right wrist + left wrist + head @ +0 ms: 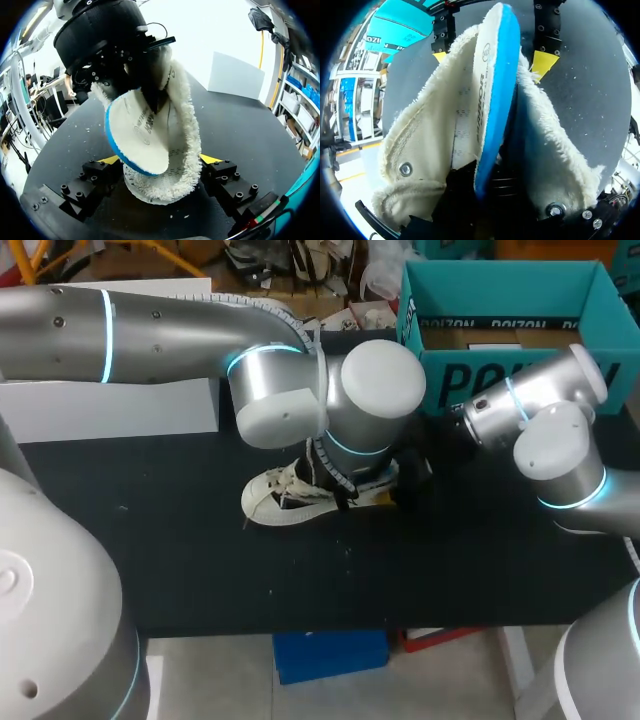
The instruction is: Take the shoe out of the shoebox, open the shoe tongue, remove and reinsert the insole, then place the shoe into the shoebox
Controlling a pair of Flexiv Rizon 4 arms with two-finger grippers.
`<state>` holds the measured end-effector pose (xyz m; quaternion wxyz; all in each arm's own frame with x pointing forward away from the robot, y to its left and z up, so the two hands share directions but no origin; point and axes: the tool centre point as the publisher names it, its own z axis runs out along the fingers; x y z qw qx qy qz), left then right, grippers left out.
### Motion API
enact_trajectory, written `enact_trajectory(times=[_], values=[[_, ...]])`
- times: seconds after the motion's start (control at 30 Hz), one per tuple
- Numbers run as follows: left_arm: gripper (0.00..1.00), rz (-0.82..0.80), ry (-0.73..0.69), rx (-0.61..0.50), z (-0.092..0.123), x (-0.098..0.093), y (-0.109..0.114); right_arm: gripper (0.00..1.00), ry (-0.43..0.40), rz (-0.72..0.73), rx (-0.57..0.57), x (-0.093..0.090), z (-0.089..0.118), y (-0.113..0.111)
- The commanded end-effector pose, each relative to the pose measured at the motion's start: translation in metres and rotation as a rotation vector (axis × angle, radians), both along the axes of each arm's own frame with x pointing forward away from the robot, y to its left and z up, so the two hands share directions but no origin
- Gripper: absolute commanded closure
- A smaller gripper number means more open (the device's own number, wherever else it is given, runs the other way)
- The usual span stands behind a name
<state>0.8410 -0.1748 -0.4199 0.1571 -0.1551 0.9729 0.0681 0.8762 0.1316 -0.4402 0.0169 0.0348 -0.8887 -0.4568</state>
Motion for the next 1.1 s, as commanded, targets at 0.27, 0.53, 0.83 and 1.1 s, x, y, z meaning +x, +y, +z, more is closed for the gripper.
enact_trajectory(times=[0.27, 0.53, 0.83, 1.1], values=[[1.00, -0.011, 0.020, -0.141, 0.036, -0.012, 0.013, 1.00, 0.002, -0.001, -0.001, 0.003, -0.003, -0.001], [1.00, -0.073, 0.039, -0.229, 0.053, -0.019, 0.014, 1.00, 0.002, -0.001, -0.001, 0.003, -0.003, -0.001], [1.00, -0.169, 0.088, -0.288, 0.046, -0.014, 0.000, 1.00, 0.002, -0.001, -0.001, 0.003, -0.003, -0.001], [0.79, -0.229, 0.116, -0.377, 0.043, 0.002, -0.015, 1.00, 0.002, -0.001, -0.001, 0.003, -0.003, -0.001]])
